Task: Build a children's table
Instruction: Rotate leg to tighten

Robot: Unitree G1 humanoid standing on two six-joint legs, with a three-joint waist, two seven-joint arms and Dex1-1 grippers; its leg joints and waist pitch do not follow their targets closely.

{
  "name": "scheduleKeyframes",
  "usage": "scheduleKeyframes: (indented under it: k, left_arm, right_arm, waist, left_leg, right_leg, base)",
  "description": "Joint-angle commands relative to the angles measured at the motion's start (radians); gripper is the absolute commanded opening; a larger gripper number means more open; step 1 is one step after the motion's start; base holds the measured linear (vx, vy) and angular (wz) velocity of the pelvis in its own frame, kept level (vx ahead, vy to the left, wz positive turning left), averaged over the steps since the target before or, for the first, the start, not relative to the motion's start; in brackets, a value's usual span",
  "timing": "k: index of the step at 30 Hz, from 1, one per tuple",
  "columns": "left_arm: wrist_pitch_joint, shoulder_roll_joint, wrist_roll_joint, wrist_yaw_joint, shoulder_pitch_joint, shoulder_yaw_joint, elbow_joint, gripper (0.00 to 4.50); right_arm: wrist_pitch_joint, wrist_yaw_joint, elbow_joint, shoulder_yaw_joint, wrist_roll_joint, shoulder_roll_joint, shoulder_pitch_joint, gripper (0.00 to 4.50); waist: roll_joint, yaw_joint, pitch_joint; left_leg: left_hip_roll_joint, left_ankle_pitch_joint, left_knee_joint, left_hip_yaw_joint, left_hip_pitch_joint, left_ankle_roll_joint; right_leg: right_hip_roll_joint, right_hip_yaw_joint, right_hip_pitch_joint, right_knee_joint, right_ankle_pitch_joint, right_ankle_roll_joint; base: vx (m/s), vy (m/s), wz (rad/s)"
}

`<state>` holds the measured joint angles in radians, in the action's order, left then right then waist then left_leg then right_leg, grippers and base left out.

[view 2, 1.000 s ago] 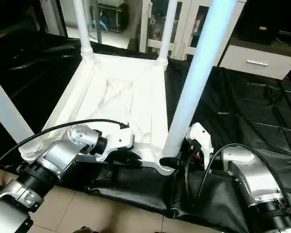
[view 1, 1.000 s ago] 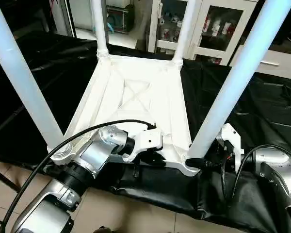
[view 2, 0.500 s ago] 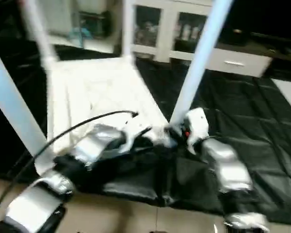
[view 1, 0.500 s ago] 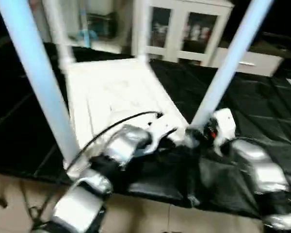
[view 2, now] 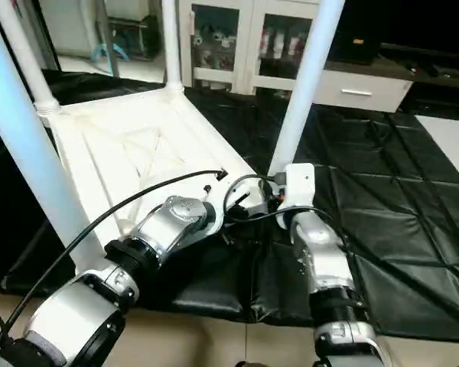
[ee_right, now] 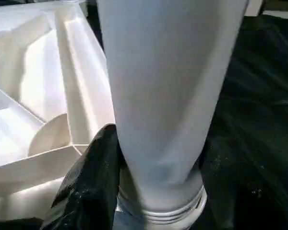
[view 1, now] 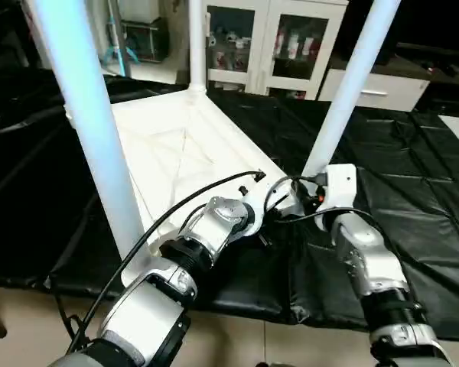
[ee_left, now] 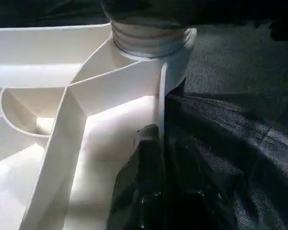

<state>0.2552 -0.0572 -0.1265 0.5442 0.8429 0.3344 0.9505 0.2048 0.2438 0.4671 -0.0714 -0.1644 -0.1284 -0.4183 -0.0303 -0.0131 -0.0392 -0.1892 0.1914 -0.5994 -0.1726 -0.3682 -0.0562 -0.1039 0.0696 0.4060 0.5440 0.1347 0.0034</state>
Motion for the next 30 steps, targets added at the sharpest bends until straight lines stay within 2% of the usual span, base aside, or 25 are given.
scheduleKeyframes:
  k: [1, 2, 4, 5, 6, 7, 8, 9, 10, 11, 12, 13, 14, 15, 16, 18, 19, 20, 22, 25, 28, 30]
  left_arm:
    - [-0.075, 0.071, -0.023, -0.051, 0.034, -0.038, -0.004, 0.0]
    - [-0.086, 0.083, -0.024, -0.029, 0.026, -0.033, -0.012, 0.0]
    - [-0.113, 0.118, -0.022, 0.044, -0.002, -0.019, -0.046, 0.0]
    - [-0.113, 0.118, -0.022, 0.044, -0.002, -0.019, -0.046, 0.0]
    - [-0.114, 0.13, -0.017, 0.074, -0.012, -0.016, -0.059, 0.0]
    - [-0.114, 0.137, -0.014, 0.093, -0.019, -0.014, -0.066, 0.0]
    - [-0.154, 0.169, -0.005, 0.174, -0.04, -0.001, -0.081, 0.0]
    - [-0.171, 0.176, -0.002, 0.197, -0.046, 0.002, -0.085, 0.0]
    - [-0.194, 0.188, 0.007, 0.241, -0.056, 0.006, -0.093, 0.0]
    - [-0.194, 0.188, 0.007, 0.241, -0.056, 0.006, -0.093, 0.0]
    - [-0.219, 0.211, 0.026, 0.323, -0.078, 0.018, -0.127, 0.0]
    - [-0.252, 0.229, 0.04, 0.388, -0.095, 0.033, -0.153, 0.0]
    - [-0.272, 0.244, 0.054, 0.445, -0.111, 0.045, -0.18, 0.0]
    - [-0.271, 0.247, 0.057, 0.457, -0.114, 0.048, -0.187, 0.0]
    - [-0.255, 0.265, 0.069, 0.517, -0.134, 0.064, -0.227, 0.0]
    - [-0.243, 0.277, 0.067, 0.544, -0.146, 0.077, -0.254, 0.0]
    - [-0.238, 0.282, 0.065, 0.574, -0.156, 0.083, -0.274, 0.0]
    - [-0.232, 0.289, 0.074, 0.617, -0.17, 0.092, -0.302, 0.0]
    - [-0.217, 0.301, 0.095, 0.685, -0.19, 0.108, -0.35, 0.0]
    - [-0.22, 0.298, 0.102, 0.702, -0.201, 0.115, -0.379, 0.0]
    - [-0.21, 0.297, 0.103, 0.721, -0.206, 0.125, -0.393, 0.0]
    - [-0.206, 0.295, 0.1, 0.722, -0.207, 0.129, -0.4, 0.0]
  right_arm:
    - [0.02, 0.157, -0.083, 0.067, -0.064, 0.016, 0.054, 2.69]
    - [0.021, 0.182, -0.113, 0.066, -0.073, -0.005, 0.069, 2.74]
    - [0.055, 0.268, -0.207, 0.049, -0.111, -0.068, 0.112, 3.03]
    - [0.055, 0.268, -0.207, 0.049, -0.111, -0.068, 0.112, 3.13]
    - [0.072, 0.306, -0.241, 0.047, -0.129, -0.096, 0.129, 3.13]
    - [0.082, 0.331, -0.263, 0.046, -0.14, -0.114, 0.14, 3.22]
    - [0.106, 0.439, -0.337, 0.051, -0.178, -0.198, 0.192, 3.22]
    - [0.112, 0.464, -0.353, 0.052, -0.186, -0.218, 0.204, 3.37]
    - [0.123, 0.514, -0.385, 0.054, -0.199, -0.257, 0.227, 3.51]
    - [0.123, 0.514, -0.385, 0.054, -0.199, -0.257, 0.227, 3.57]
    - [0.127, 0.584, -0.416, 0.062, -0.202, -0.315, 0.253, 3.59]
    - [0.136, 0.632, -0.438, 0.065, -0.205, -0.356, 0.271, 3.61]
    - [0.14, 0.667, -0.452, 0.071, -0.203, -0.388, 0.282, 3.7]
    - [0.141, 0.674, -0.455, 0.072, -0.203, -0.396, 0.285, 3.93]
    - [0.141, 0.715, -0.465, 0.081, -0.193, -0.44, 0.295, 3.98]
    - [0.15, 0.755, -0.471, 0.092, -0.194, -0.482, 0.302, 4.06]
    - [0.162, 0.786, -0.476, 0.104, -0.2, -0.516, 0.305, 4.19]
    - [0.163, 0.802, -0.475, 0.115, -0.194, -0.534, 0.304, 4.33]
    - [0.138, 0.808, -0.461, 0.13, -0.164, -0.544, 0.293, 4.44]
    - [0.133, 0.808, -0.443, 0.149, -0.151, -0.526, 0.271, 4.47]
    - [0.103, 0.816, -0.422, 0.188, -0.118, -0.51, 0.251, 4.47]
    - [0.095, 0.829, -0.402, 0.207, -0.11, -0.502, 0.236, 4.47]
  waist:
    - [-0.009, 0.008, 0.056]
    - [-0.008, 0.004, 0.054]
    - [-0.005, 0.0, 0.057]
    - [-0.004, 0.005, 0.059]
    - [-0.003, 0.01, 0.063]
    - [-0.007, 0.015, 0.065]
    - [-0.008, 0.019, 0.059]
    - [-0.009, 0.027, 0.058]
    - [-0.007, 0.034, 0.055]
    - [-0.007, 0.036, 0.055]
    - [-0.008, 0.037, 0.057]
    - [-0.01, 0.044, 0.059]
    - [-0.01, 0.052, 0.057]
    - [-0.009, 0.055, 0.056]
    - [-0.008, 0.058, 0.057]
    - [-0.005, 0.066, 0.054]
    - [-0.008, 0.072, 0.055]
    - [-0.008, 0.077, 0.054]
    - [-0.008, 0.076, 0.054]
    - [-0.011, 0.076, 0.055]
    - [-0.015, 0.075, 0.055]
    - [-0.014, 0.077, 0.053]
  left_leg:
    - [-0.023, 0.382, 0.086, 0.006, 0.011, 0.05]
    - [-0.022, 0.367, 0.094, 0.015, -0.009, 0.061]
    - [-0.024, 0.334, 0.097, 0.023, -0.023, 0.05]
    - [-0.027, 0.325, 0.095, 0.024, -0.017, 0.051]
    - [-0.032, 0.31, 0.088, 0.017, 0.0, 0.051]
    - [-0.032, 0.267, 0.083, 0.01, 0.003, 0.067]
    - [-0.032, 0.265, 0.085, 0.004, 0.0, 0.087]
    - [-0.033, 0.274, 0.084, 0.002, 0.003, 0.094]
    - [-0.034, 0.29, 0.084, -0.001, 0.008, 0.099]
    - [-0.034, 0.294, 0.085, -0.002, 0.008, 0.098]
    - [-0.034, 0.292, 0.083, -0.002, 0.006, 0.092]
    - [-0.035, 0.282, 0.084, 0.0, 0.002, 0.091]
    - [-0.037, 0.271, 0.084, -0.002, 0.004, 0.091]
    - [-0.038, 0.272, 0.085, -0.001, 0.006, 0.09]
    - [-0.038, 0.271, 0.084, -0.003, 0.008, 0.086]
    - [-0.042, 0.283, 0.083, -0.007, 0.016, 0.077]
    - [-0.044, 0.28, 0.085, -0.007, 0.016, 0.073]
    - [-0.045, 0.279, 0.084, -0.011, 0.019, 0.072]
    - [-0.046, 0.281, 0.087, -0.011, 0.016, 0.066]
    - [-0.045, 0.287, 0.086, -0.016, 0.018, 0.063]
    - [-0.044, 0.288, 0.087, -0.015, 0.014, 0.055]
    - [-0.044, 0.291, 0.087, -0.017, 0.016, 0.054]
  right_leg:
    - [-0.037, -0.016, -0.038, -0.071, 0.427, -0.156]
    - [-0.037, -0.01, -0.056, -0.067, 0.461, -0.123]
    - [-0.042, -0.008, -0.065, -0.066, 0.477, -0.098]
    - [-0.043, -0.009, -0.061, -0.069, 0.461, -0.103]
    - [-0.042, -0.015, -0.045, -0.064, 0.392, -0.143]
    - [-0.039, -0.019, -0.046, -0.05, 0.287, -0.19]
    - [-0.035, -0.019, -0.045, -0.051, 0.286, -0.204]
    - [-0.035, -0.02, -0.047, -0.053, 0.304, -0.197]
    - [-0.037, -0.024, -0.039, -0.054, 0.334, -0.193]
    - [-0.037, -0.025, -0.039, -0.055, 0.345, -0.191]
    - [-0.038, -0.027, -0.036, -0.053, 0.356, -0.19]
    - [-0.039, -0.028, -0.043, -0.05, 0.357, -0.185]
    - [-0.04, -0.031, -0.039, -0.048, 0.347, -0.187]
    - [-0.041, -0.031, -0.037, -0.047, 0.347, -0.191]
    - [-0.04, -0.032, -0.035, -0.044, 0.342, -0.197]
    - [-0.039, -0.035, -0.028, -0.044, 0.333, -0.213]
    - [-0.038, -0.034, -0.032, -0.039, 0.329, -0.213]
    - [-0.038, -0.036, -0.029, -0.039, 0.323, -0.212]
    - [-0.041, -0.036, -0.03, -0.037, 0.334, -0.207]
    - [-0.041, -0.037, -0.024, -0.039, 0.346, -0.2]
    - [-0.044, -0.037, -0.026, -0.038, 0.368, -0.181]
    - [-0.044, -0.039, -0.023, -0.04, 0.37, -0.179]
  base:
    - [0.0, 0.0, 0.0]
    - [0.0, 0.0, 0.0]
    - [-0.005, -0.017, -0.2]
    - [0.001, -0.014, -0.22]
    - [0.0, 0.0, 0.0]
    - [0.0, 0.0, 0.0]
    - [0.0, 0.0, 0.0]
    - [0.0, 0.0, 0.0]
    - [0.0, 0.0, 0.0]
    - [0.0, 0.0, 0.0]
    - [0.0, 0.0, 0.0]
    - [0.0, 0.0, 0.0]
    - [0.0, 0.0, 0.0]
    - [0.0, 0.0, 0.0]
    - [0.0, 0.0, 0.0]
    - [0.0, 0.0, 0.0]
    - [0.0, 0.0, 0.0]
    - [0.0, 0.0, 0.0]
    - [0.0, 0.0, 0.0]
    - [0.0, 0.0, 0.0]
    - [0.0, 0.0, 0.0]
    - [0.0, 0.0, 0.0]
